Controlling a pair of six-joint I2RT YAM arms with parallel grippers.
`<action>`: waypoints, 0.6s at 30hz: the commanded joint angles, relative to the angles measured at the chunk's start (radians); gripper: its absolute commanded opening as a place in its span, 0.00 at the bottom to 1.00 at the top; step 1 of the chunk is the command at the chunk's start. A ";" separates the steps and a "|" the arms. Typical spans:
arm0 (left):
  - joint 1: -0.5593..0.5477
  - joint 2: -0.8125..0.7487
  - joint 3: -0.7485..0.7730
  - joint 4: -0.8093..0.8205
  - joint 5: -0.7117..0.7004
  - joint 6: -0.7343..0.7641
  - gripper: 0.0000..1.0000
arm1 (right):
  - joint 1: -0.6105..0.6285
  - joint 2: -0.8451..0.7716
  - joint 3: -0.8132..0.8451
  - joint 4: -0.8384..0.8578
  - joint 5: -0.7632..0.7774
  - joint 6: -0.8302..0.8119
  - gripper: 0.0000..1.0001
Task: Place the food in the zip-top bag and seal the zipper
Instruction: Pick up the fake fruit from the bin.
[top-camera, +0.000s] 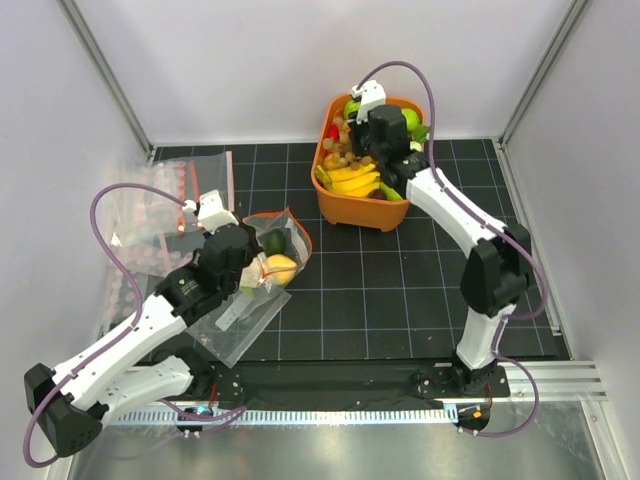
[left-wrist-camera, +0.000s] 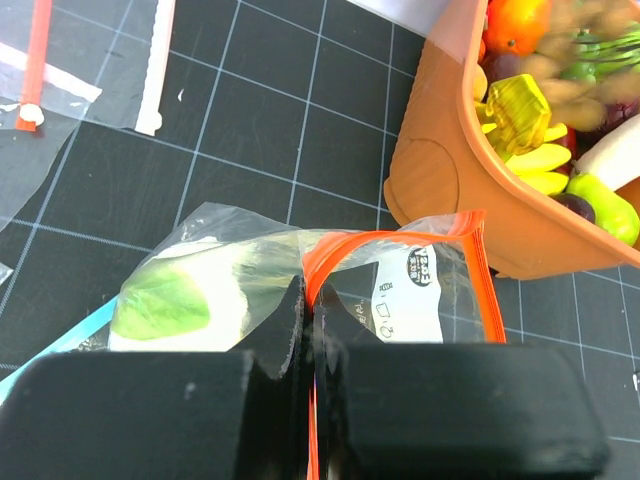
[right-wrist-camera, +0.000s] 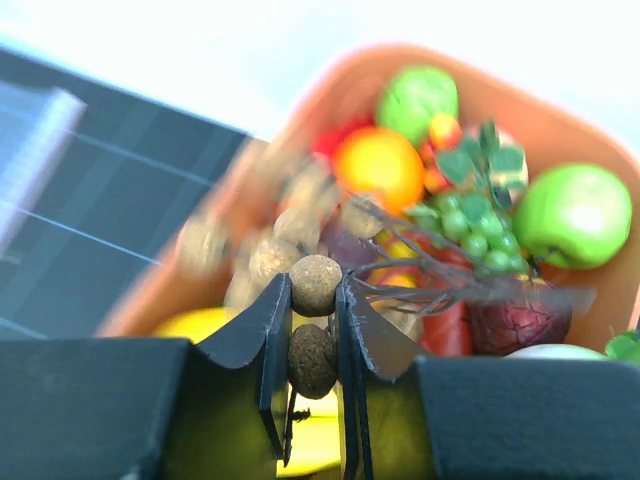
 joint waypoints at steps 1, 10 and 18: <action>0.003 0.018 0.017 0.057 0.002 0.011 0.00 | 0.032 -0.149 -0.083 0.136 0.034 0.073 0.01; 0.003 0.031 0.023 0.056 0.000 0.017 0.00 | 0.081 -0.302 -0.209 0.113 0.046 0.167 0.02; 0.003 0.030 0.023 0.056 0.003 0.019 0.00 | 0.081 -0.400 -0.432 0.178 0.109 0.225 0.04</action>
